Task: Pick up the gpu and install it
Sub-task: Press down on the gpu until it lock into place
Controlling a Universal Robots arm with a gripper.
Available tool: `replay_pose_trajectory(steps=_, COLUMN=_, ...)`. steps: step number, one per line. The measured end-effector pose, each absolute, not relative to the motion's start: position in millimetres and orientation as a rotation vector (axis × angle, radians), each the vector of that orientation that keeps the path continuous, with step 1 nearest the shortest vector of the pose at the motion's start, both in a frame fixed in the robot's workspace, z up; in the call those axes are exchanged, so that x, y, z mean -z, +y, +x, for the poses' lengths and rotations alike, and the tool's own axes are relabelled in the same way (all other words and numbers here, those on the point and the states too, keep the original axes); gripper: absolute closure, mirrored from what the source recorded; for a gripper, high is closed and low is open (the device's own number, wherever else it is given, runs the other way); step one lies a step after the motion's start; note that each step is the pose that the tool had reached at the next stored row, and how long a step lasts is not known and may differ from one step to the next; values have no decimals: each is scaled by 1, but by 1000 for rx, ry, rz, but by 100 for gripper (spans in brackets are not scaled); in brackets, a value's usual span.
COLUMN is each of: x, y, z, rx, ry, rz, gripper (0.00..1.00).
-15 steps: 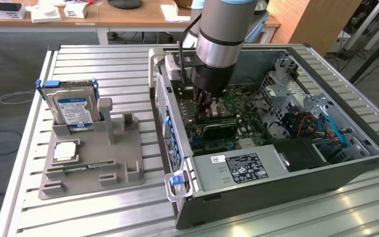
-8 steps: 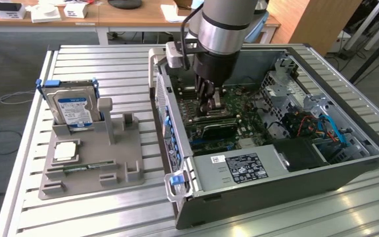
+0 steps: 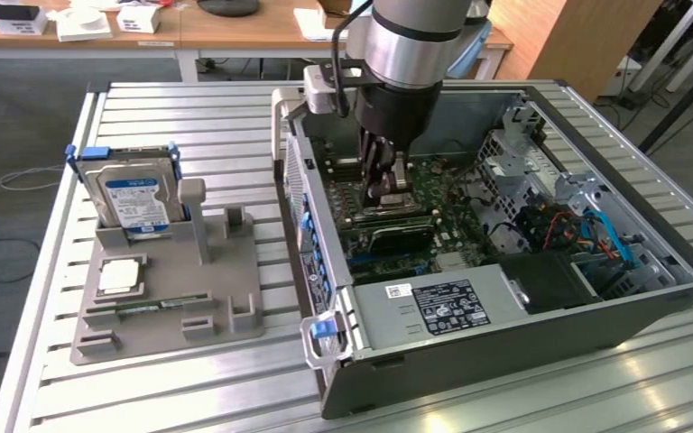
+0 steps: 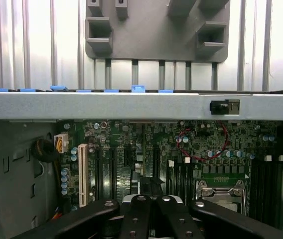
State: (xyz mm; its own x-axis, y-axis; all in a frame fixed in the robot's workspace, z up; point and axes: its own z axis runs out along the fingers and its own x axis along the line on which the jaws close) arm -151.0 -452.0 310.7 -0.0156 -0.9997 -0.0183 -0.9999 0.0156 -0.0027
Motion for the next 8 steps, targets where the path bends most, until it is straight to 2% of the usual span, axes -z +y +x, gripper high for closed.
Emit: replay_pose_trajectory(steps=8, x=-311, y=-452, z=-146, rx=-17, ry=2228, rz=-2194, gripper=89)
